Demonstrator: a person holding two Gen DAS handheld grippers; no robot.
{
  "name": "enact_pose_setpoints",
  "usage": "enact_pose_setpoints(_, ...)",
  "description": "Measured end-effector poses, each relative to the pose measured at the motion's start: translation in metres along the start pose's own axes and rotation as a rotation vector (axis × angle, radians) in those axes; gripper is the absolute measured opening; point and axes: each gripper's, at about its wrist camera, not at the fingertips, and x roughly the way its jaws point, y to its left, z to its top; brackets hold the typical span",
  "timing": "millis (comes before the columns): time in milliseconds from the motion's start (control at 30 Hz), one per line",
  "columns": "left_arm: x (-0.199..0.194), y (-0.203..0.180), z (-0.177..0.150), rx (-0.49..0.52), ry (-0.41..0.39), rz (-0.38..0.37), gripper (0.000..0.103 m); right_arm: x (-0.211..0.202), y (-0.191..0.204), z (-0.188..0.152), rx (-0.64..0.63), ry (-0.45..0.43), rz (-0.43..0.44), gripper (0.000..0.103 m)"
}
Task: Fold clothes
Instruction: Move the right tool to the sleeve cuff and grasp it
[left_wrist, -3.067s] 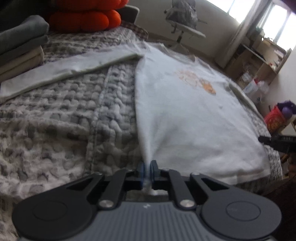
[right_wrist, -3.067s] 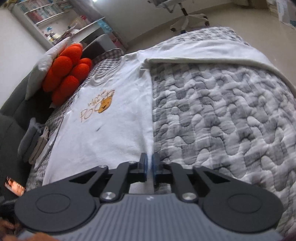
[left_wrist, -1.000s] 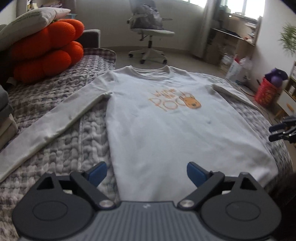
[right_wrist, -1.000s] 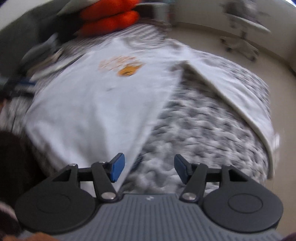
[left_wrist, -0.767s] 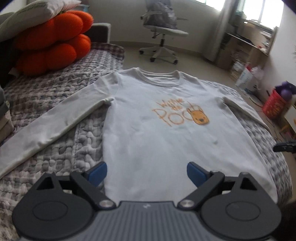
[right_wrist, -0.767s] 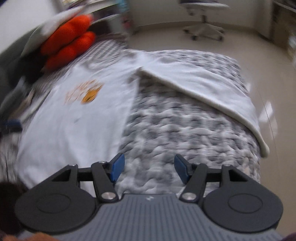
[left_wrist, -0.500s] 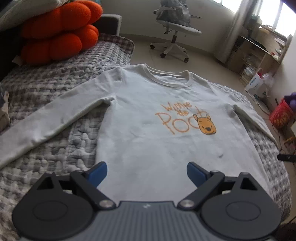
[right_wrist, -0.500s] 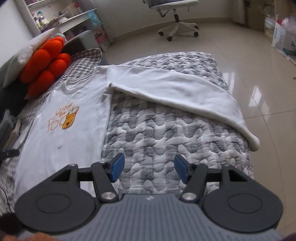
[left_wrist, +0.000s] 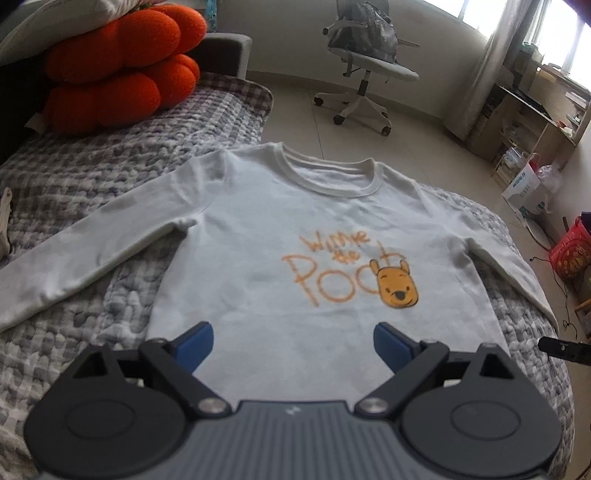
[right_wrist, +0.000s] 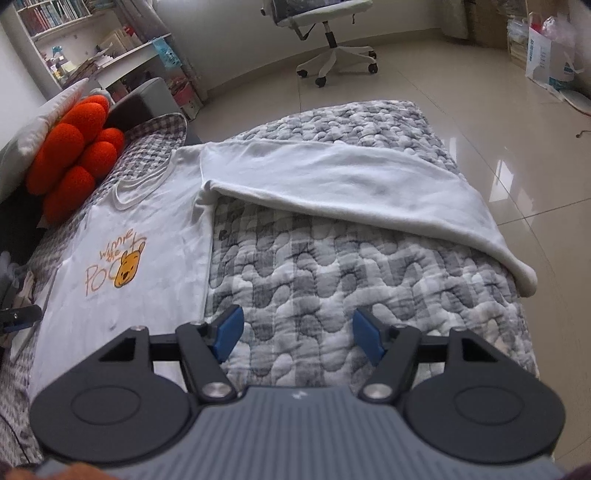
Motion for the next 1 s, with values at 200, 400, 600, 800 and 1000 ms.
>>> enact_pose_setpoints(200,0.009,-0.014,0.005,-0.052,-0.010,-0.023,0.095,-0.003,-0.008,0.003,0.029,-0.025,-0.018,0.069)
enact_pose_setpoints(400,0.028,-0.032,-0.007,-0.040,-0.026,-0.001,0.096,-0.013,-0.033,0.001,0.097,-0.057,-0.040,0.069)
enact_pose_setpoints(600,0.040,-0.047,-0.022,0.011,-0.007,0.006,0.096,-0.016,-0.073,-0.002,0.319,-0.116,0.010,0.069)
enact_pose_setpoints(800,0.040,-0.046,-0.027,0.007,-0.012,0.025,0.096,-0.013,-0.098,-0.001,0.490,-0.169,0.052,0.066)
enact_pose_setpoints(1000,0.039,-0.043,-0.030,-0.006,-0.023,0.047,0.096,-0.008,-0.108,0.000,0.592,-0.236,-0.007,0.052)
